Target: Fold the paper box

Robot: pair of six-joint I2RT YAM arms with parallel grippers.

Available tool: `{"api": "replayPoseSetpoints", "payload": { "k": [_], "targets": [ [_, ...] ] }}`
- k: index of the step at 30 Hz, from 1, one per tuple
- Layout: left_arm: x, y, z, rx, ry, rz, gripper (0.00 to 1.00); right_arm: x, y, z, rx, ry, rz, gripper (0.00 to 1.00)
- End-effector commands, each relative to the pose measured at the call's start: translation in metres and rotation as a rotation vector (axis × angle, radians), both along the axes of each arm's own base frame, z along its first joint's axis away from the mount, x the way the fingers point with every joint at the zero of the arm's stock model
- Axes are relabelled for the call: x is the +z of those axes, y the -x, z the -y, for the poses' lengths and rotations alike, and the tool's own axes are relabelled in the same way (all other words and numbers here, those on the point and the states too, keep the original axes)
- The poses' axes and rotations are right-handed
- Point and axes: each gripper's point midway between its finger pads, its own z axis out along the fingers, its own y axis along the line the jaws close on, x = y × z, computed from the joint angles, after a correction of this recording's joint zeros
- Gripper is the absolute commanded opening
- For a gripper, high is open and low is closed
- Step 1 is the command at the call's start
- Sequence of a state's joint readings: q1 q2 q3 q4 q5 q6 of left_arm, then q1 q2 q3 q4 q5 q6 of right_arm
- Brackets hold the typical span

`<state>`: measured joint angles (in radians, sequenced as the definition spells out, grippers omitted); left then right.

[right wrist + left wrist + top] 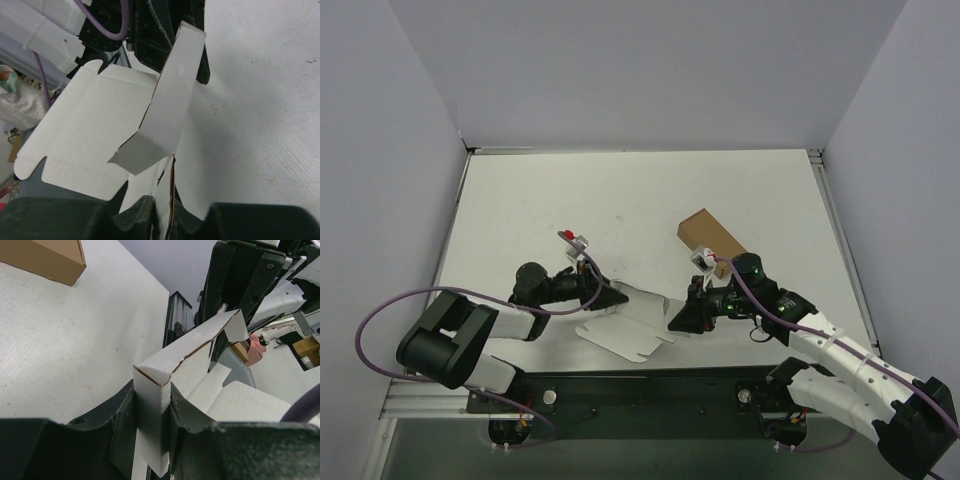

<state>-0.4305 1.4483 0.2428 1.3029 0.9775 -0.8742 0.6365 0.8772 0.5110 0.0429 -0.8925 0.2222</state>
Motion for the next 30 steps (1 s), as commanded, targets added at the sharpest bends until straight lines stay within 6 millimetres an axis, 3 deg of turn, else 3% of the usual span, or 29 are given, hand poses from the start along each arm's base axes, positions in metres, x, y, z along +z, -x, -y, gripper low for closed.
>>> {"api": "replayPoseSetpoints", "payload": {
  "k": [1,2,4,5,6,7,8,10,11,13,14,16,18,22,30],
  "targets": [
    [0.048,0.002,-0.001,-0.006,0.109,0.336,0.07,0.019,-0.035,0.005,-0.171,0.040,0.099,0.31],
    [0.036,-0.005,-0.001,0.021,0.063,0.319,0.07,0.026,-0.036,0.006,-0.184,0.025,0.108,0.44],
    [0.036,-0.019,-0.005,0.112,0.024,0.339,0.08,0.029,-0.048,0.013,-0.306,0.032,0.099,0.52],
    [0.015,-0.028,-0.008,0.149,-0.063,0.320,0.08,0.035,-0.049,0.017,-0.360,0.009,0.080,0.54],
    [0.021,-0.032,-0.012,0.192,-0.086,0.360,0.08,0.036,-0.058,0.022,-0.434,0.008,0.089,0.54],
    [0.016,-0.046,-0.019,0.285,-0.132,0.360,0.08,0.036,-0.065,0.029,-0.515,0.010,0.087,0.61],
    [0.001,-0.051,-0.026,0.327,-0.204,0.350,0.08,0.039,-0.064,0.034,-0.592,-0.026,0.040,0.61],
    [0.005,-0.061,-0.039,0.442,-0.228,0.379,0.08,0.035,-0.075,0.048,-0.750,-0.036,0.037,0.61],
    [-0.001,-0.061,-0.044,0.465,-0.247,0.375,0.08,0.038,-0.067,0.045,-0.750,-0.069,0.040,0.60],
    [0.001,-0.064,-0.050,0.509,-0.257,0.393,0.08,0.029,-0.071,0.051,-0.860,-0.097,0.033,0.59],
    [0.000,-0.063,-0.051,0.514,-0.258,0.397,0.08,0.031,-0.065,0.042,-0.841,-0.124,0.040,0.59],
    [0.001,-0.063,-0.052,0.526,-0.261,0.409,0.08,0.017,-0.062,0.033,-0.865,-0.133,-0.009,0.59],
    [-0.001,-0.062,-0.052,0.526,-0.264,0.408,0.08,0.021,-0.058,0.015,-0.843,-0.199,-0.058,0.59],
    [0.000,-0.060,-0.051,0.525,-0.254,0.421,0.08,-0.002,-0.067,-0.004,-0.879,-0.141,-0.157,0.57],
    [0.003,-0.058,-0.051,0.530,-0.261,0.442,0.08,-0.014,-0.078,-0.013,-0.921,-0.138,-0.209,0.56]
  ]
}}
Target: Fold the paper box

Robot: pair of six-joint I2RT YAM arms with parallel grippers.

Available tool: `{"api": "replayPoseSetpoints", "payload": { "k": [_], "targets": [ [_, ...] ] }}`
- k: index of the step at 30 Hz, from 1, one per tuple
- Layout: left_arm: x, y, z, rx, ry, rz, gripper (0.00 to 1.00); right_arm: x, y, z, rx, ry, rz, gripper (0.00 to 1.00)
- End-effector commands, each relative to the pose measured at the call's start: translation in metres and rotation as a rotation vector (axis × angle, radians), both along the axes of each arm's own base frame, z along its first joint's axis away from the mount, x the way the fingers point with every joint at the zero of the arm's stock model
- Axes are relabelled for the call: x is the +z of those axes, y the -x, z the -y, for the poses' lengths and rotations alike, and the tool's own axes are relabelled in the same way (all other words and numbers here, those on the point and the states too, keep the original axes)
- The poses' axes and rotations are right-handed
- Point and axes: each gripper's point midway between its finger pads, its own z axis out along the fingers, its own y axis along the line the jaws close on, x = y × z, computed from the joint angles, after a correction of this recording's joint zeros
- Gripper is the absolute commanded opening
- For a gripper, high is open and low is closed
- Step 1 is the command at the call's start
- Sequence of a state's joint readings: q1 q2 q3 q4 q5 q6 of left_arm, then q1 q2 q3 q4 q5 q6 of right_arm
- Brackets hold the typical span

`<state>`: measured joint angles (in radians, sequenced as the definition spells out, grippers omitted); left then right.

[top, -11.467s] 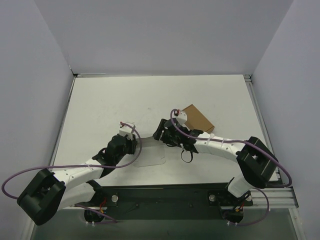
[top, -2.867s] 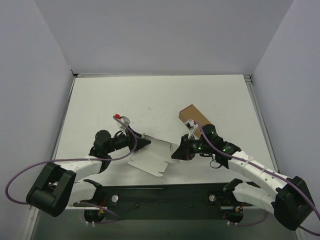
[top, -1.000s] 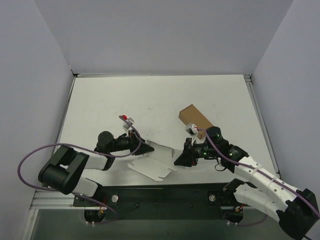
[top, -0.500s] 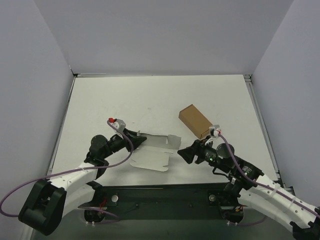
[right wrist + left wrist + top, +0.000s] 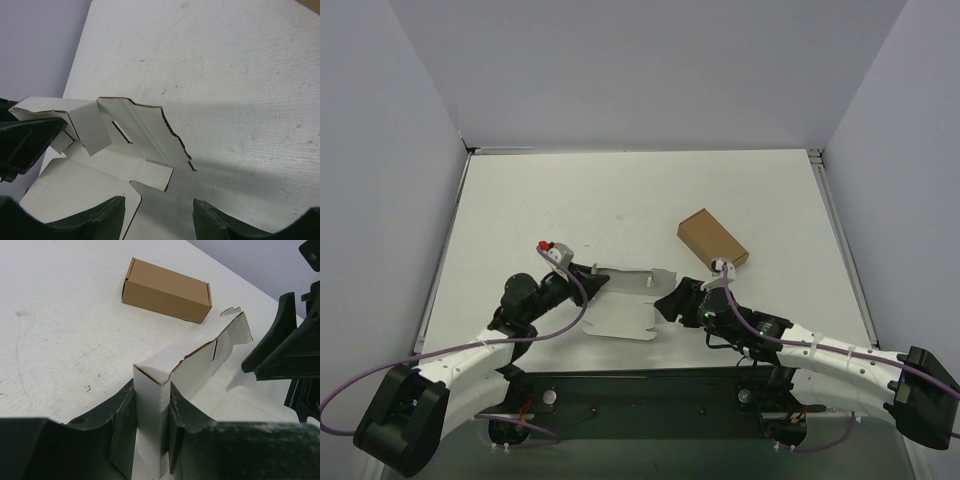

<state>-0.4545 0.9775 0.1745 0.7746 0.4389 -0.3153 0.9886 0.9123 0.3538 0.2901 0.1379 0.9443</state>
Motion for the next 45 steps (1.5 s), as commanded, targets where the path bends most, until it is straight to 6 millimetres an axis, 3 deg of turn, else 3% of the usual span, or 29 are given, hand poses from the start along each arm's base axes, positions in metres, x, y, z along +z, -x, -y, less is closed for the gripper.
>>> {"api": "replayPoseSetpoints", "payload": {
  "k": [1,14,19,29,37,45],
  "targets": [
    [0.008,0.000,0.001,0.006,-0.006,0.048,0.08,0.034,-0.021,-0.013,-0.078,-0.149,0.039,0.56],
    [0.013,0.004,0.002,0.010,-0.013,0.081,0.08,0.022,-0.025,-0.024,-0.063,-0.191,-0.067,0.51],
    [0.013,0.005,0.004,0.006,-0.017,0.085,0.08,0.023,-0.025,-0.029,-0.056,-0.222,-0.078,0.50],
    [0.011,0.004,0.004,0.021,-0.046,0.092,0.08,0.036,-0.027,-0.037,-0.043,-0.277,-0.074,0.35],
    [0.009,0.006,0.010,0.024,-0.078,0.102,0.08,0.042,-0.029,-0.039,-0.045,-0.253,-0.052,0.34],
    [0.009,0.007,0.014,0.016,-0.082,0.106,0.08,0.036,-0.027,-0.059,-0.004,-0.289,-0.076,0.30]
  ]
}}
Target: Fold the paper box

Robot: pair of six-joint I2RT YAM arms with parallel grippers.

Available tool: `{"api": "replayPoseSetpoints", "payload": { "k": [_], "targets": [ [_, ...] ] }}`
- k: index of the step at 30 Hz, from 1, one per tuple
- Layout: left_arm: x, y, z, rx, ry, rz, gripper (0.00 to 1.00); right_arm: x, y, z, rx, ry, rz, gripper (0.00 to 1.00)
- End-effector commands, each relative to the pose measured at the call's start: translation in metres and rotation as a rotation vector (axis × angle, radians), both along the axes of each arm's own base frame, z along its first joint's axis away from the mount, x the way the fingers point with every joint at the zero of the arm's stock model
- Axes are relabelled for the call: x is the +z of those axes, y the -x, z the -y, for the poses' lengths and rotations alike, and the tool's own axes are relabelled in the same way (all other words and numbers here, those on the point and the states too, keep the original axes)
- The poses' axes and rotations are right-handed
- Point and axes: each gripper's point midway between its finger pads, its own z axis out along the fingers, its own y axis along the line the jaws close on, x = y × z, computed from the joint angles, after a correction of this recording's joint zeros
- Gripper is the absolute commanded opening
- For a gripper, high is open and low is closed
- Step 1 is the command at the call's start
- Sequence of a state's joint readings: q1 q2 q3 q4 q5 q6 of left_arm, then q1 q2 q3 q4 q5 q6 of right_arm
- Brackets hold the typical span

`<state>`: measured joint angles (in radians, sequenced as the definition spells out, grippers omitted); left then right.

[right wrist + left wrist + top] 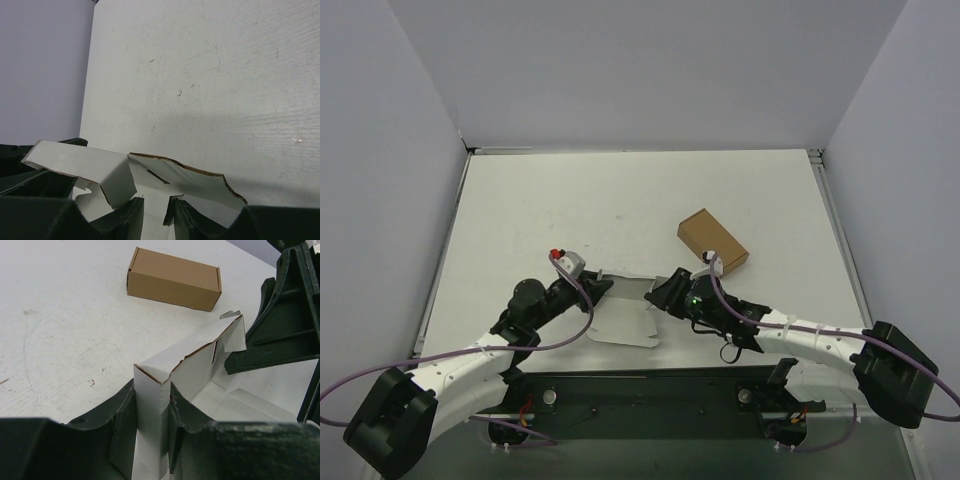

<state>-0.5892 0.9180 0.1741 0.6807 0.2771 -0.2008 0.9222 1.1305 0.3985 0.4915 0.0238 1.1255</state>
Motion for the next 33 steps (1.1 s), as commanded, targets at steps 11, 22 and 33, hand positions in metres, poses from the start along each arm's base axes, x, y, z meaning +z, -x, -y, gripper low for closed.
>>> {"api": "replayPoseSetpoints", "payload": {
  "k": [11,22,33],
  "targets": [
    [0.013,0.001,0.012,-0.022,-0.002,0.046,0.08,0.029,-0.005,-0.047,0.057,-0.090,0.059,0.25],
    [0.011,0.001,0.014,-0.019,-0.011,0.043,0.08,0.006,0.004,-0.066,0.102,-0.035,0.014,0.26],
    [-0.007,-0.025,-0.015,0.171,-0.060,-0.066,0.08,0.037,0.004,-0.005,0.111,0.108,0.164,0.61]
  ]
}}
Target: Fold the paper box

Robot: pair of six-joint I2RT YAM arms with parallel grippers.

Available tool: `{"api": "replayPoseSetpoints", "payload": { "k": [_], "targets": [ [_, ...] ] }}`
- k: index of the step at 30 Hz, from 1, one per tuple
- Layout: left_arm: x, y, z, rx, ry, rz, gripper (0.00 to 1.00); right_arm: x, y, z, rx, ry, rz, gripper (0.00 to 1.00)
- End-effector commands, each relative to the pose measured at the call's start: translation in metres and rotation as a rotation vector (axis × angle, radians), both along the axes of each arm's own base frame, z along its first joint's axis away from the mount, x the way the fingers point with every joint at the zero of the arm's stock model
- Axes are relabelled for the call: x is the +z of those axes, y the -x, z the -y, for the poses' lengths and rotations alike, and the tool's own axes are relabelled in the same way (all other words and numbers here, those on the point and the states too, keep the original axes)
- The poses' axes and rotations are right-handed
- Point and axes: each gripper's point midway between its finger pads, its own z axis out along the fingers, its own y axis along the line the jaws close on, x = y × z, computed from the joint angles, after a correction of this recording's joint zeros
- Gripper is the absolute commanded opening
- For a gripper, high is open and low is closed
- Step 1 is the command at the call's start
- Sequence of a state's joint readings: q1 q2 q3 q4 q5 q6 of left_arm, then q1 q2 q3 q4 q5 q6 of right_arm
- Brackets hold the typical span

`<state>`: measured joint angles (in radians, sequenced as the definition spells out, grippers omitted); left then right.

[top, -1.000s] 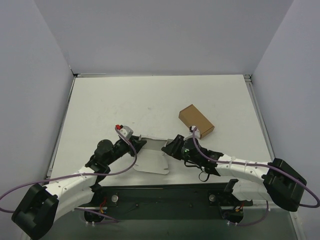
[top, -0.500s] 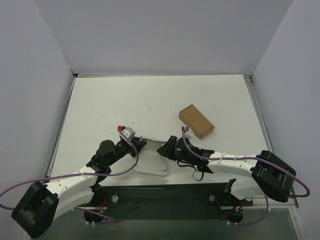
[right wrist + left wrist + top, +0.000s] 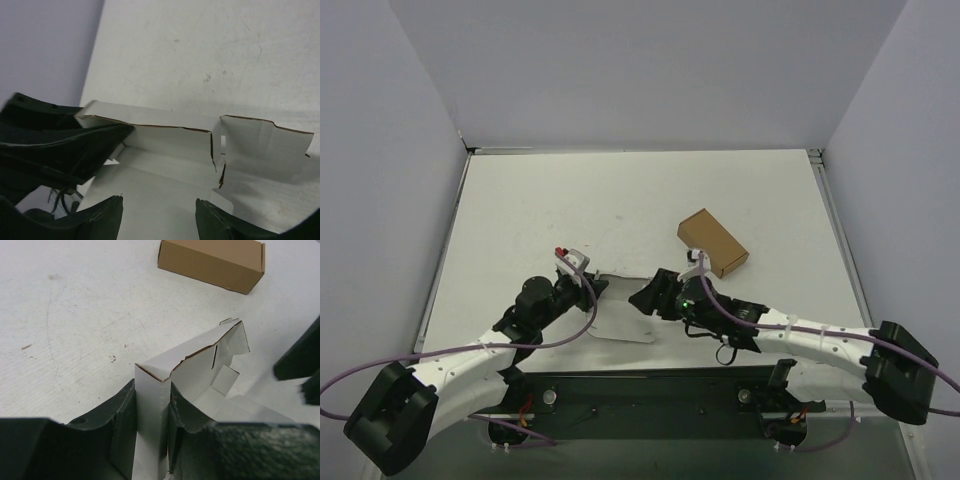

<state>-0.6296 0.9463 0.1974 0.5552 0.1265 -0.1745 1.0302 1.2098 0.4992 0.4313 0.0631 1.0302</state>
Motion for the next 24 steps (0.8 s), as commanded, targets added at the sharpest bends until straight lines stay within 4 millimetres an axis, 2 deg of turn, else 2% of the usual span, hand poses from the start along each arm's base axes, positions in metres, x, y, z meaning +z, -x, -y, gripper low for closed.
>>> {"api": "replayPoseSetpoints", "payload": {
  "k": [1,3,4,6,7,11,14,18,24],
  "targets": [
    [0.023,-0.016,-0.005,0.063,0.050,0.021,0.08,0.041,-0.012,0.034,0.003,0.001,0.131,0.61],
    [0.032,-0.014,-0.003,0.043,0.078,0.052,0.08,0.045,-0.025,0.056,-0.028,-0.002,0.136,0.63],
    [0.030,-0.010,-0.001,0.019,0.090,0.050,0.08,0.045,-0.030,0.069,-0.049,0.010,0.139,0.63],
    [0.038,-0.007,0.002,-0.006,0.117,0.076,0.08,0.043,-0.037,0.082,-0.050,0.028,0.148,0.63],
    [0.038,-0.003,0.004,-0.026,0.124,0.078,0.08,0.040,-0.051,0.097,-0.098,0.041,0.145,0.62],
    [0.043,0.003,0.007,-0.068,0.150,0.100,0.08,0.024,-0.071,0.114,-0.112,0.064,0.124,0.62],
    [0.051,0.009,0.010,-0.101,0.185,0.129,0.08,0.011,-0.083,0.117,-0.094,0.054,0.117,0.62],
    [0.054,0.012,0.010,-0.116,0.207,0.139,0.08,0.000,-0.088,0.096,0.034,0.006,0.146,0.61],
    [0.052,0.008,0.007,-0.100,0.214,0.128,0.08,0.006,-0.062,0.058,0.270,-0.144,0.200,0.59]
  ]
}}
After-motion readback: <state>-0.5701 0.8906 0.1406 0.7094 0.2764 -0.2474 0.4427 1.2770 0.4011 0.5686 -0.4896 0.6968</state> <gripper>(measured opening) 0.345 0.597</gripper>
